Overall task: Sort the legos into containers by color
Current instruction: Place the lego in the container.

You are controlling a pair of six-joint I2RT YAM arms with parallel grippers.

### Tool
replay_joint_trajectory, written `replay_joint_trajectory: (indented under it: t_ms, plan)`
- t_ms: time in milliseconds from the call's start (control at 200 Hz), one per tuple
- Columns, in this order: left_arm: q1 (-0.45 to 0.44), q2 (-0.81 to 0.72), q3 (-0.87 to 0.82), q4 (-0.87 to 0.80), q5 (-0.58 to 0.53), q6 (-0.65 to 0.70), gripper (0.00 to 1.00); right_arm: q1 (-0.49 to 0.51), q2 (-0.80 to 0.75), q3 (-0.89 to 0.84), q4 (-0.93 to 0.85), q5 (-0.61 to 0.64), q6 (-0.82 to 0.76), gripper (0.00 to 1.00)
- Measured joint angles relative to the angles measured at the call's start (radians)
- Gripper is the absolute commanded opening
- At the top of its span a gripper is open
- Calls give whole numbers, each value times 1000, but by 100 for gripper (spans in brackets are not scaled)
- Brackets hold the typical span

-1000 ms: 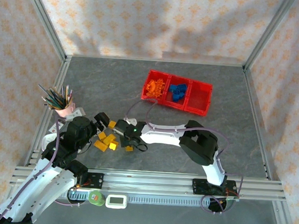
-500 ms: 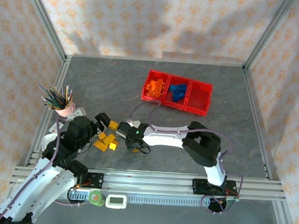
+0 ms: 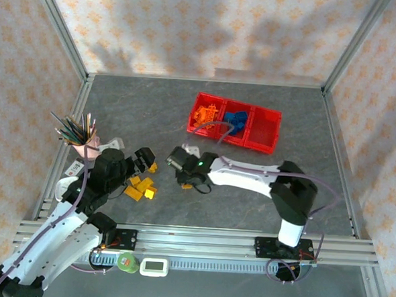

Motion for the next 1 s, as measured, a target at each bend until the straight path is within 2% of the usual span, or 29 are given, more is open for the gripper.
replay_joint_trajectory:
  t_ms: [240, 430, 606, 826, 1001]
  plan:
    - [-14, 124, 0, 130, 101, 23, 99, -253, -151, -31, -26, 86, -68, 31]
    - [-106, 254, 24, 250, 129, 39, 99, -496, -201, -32, -10, 124, -144, 32]
    - [-175, 391, 66, 363, 150, 53, 99, -671, -185, -32, 36, 127, -207, 32]
    - [-206, 514, 117, 484, 171, 76, 99, -782, -53, 14, 87, 126, -270, 34]
    - [-206, 547, 133, 518, 178, 93, 99, -818, 53, 71, 103, 130, -310, 49]
